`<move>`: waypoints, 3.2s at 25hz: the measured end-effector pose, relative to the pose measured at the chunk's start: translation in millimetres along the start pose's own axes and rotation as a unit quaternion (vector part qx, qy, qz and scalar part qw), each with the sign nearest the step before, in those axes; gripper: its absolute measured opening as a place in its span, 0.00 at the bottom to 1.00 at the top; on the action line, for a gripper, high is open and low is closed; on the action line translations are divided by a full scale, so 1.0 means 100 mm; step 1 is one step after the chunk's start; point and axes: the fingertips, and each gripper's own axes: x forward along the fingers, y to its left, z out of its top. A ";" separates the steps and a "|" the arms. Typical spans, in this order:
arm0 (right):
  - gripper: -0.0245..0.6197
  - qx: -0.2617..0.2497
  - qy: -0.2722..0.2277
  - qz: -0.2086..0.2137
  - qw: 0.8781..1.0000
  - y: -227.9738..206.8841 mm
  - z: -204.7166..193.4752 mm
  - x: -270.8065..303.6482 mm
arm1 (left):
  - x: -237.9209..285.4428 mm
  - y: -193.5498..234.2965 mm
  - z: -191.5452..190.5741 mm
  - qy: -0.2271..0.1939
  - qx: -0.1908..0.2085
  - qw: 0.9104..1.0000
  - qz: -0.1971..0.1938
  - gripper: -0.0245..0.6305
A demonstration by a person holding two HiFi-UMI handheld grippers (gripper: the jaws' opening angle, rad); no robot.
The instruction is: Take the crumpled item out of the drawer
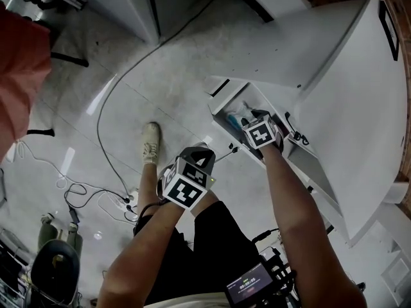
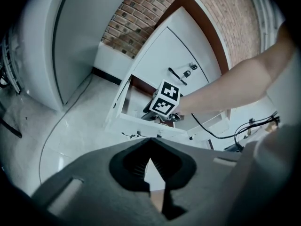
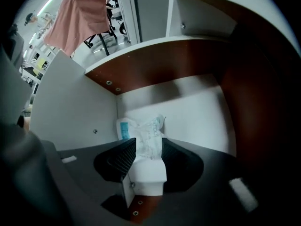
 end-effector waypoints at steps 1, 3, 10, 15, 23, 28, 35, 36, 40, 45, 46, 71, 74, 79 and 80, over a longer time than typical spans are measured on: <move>0.32 0.001 0.004 0.000 1.000 -0.01 -0.01 0.03 | 0.00 0.00 -0.01 0.001 0.001 1.000 0.000 0.04; 0.32 0.007 0.015 0.006 1.000 0.00 -0.06 0.07 | -0.02 0.00 -0.03 0.001 0.001 1.000 0.002 0.04; 0.18 -0.015 0.006 0.008 1.000 0.05 0.00 0.04 | -0.08 0.03 -0.16 0.014 -0.002 1.000 0.007 0.04; 0.14 -0.014 -0.014 -0.003 1.000 0.05 0.07 -0.10 | -0.06 -0.07 -0.07 0.012 0.006 1.000 0.001 0.04; 0.12 -0.009 -0.052 -0.045 0.998 0.06 0.18 -0.41 | -0.19 -0.18 -0.03 0.018 0.027 0.999 -0.003 0.04; 0.10 0.009 -0.077 -0.062 0.995 0.06 0.15 -0.62 | -0.30 -0.22 -0.02 0.022 0.037 0.999 -0.001 0.04; 0.08 0.027 -0.100 -0.077 0.992 0.09 0.14 -0.95 | -0.46 -0.34 -0.06 0.028 0.046 0.999 -0.007 0.04; 0.08 0.029 -0.104 -0.078 0.991 0.11 0.14 -1.00 | -0.49 -0.36 -0.05 0.027 0.044 0.999 -0.006 0.04; 0.08 0.043 -0.127 -0.082 0.988 0.20 0.18 -1.25 | -0.60 -0.44 0.00 0.022 0.049 0.999 -0.006 0.04; 0.08 0.084 -0.165 -0.083 0.979 0.37 0.21 -1.59 | -0.76 -0.50 0.09 0.019 0.062 0.998 -0.008 0.04; 0.08 0.090 -0.172 -0.083 0.978 0.41 0.22 -1.66 | -0.80 -0.51 0.12 0.017 0.065 0.998 -0.008 0.04; 0.08 0.279 -0.340 -0.077 0.895 1.05 0.11 -3.72 | -2.03 -0.83 0.77 -0.028 0.177 0.983 -0.041 0.04; 0.09 0.297 -0.356 -0.084 0.882 1.09 0.06 -4.04 | -2.21 -0.94 0.95 -0.036 0.200 0.978 -0.049 0.04; 0.09 0.315 -0.373 -0.102 0.867 1.14 0.01 -4.42 | -2.48 -1.12 1.17 -0.036 0.220 0.972 -0.069 0.04; 0.09 0.320 -0.376 -0.105 0.863 1.15 -0.01 -4.48 | -2.53 -1.16 1.20 -0.036 0.222 0.972 -0.072 0.04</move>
